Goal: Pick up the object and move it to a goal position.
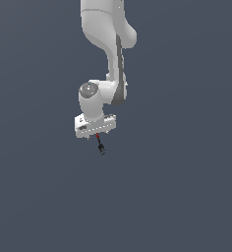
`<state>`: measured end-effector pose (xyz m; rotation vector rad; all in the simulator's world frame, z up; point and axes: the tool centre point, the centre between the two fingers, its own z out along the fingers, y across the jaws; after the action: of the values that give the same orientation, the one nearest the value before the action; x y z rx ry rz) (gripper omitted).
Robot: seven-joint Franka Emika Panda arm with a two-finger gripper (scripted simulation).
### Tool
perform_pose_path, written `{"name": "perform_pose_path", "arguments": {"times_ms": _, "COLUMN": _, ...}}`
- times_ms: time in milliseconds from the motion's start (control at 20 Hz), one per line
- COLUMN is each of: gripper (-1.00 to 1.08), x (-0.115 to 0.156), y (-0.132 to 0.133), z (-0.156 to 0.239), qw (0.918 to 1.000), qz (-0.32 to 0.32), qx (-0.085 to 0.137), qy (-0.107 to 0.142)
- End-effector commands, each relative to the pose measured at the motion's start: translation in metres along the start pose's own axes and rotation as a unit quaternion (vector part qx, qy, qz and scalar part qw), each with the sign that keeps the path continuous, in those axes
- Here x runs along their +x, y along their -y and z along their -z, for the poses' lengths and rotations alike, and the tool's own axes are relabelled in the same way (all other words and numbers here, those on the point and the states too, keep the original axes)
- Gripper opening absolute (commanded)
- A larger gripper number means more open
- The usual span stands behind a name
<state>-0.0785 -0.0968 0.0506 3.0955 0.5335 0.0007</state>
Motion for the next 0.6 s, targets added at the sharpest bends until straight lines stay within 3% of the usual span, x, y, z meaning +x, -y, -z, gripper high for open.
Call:
{"name": "perform_pose_path", "arguments": {"times_ms": 0, "gripper": 1.0, "x": -0.001, "y": 0.0, "z": -0.008, "qw": 1.0, "qz": 0.0, "qx": 0.0, "qy": 0.0}}
{"name": "perform_pose_path", "arguments": {"times_ms": 550, "gripper": 1.0, "x": -0.001, "y": 0.0, "z": -0.044, "qw": 1.0, "qz": 0.002, "qx": 0.0, "qy": 0.0}}
